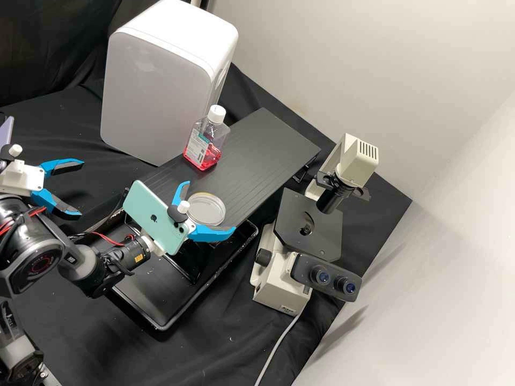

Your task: Remove the lid from the petri dish

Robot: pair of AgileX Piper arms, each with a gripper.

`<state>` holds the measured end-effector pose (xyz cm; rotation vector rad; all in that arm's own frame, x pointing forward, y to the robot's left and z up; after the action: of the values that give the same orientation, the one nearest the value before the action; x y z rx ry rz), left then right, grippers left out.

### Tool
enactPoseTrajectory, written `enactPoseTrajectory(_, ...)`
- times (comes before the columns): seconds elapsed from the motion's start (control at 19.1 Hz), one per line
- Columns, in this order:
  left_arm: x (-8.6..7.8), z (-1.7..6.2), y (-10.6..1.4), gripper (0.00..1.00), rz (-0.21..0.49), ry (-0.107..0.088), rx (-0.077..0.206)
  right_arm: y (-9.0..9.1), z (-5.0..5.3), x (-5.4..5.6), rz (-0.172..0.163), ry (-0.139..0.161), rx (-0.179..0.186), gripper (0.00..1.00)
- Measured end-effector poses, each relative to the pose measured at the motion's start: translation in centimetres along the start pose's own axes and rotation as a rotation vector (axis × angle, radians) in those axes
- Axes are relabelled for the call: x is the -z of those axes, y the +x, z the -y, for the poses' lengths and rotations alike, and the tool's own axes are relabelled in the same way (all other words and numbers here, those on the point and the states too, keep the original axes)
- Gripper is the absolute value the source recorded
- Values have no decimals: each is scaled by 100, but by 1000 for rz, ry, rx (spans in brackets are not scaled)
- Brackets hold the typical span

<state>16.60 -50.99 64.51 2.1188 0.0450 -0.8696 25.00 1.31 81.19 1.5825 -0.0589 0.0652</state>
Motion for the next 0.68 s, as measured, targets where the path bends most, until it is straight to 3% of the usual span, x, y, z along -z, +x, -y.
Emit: enactPoseTrajectory(0.68,-19,5,-3,100,8,2,2,-9,-30,27,-10,2,-13,0)
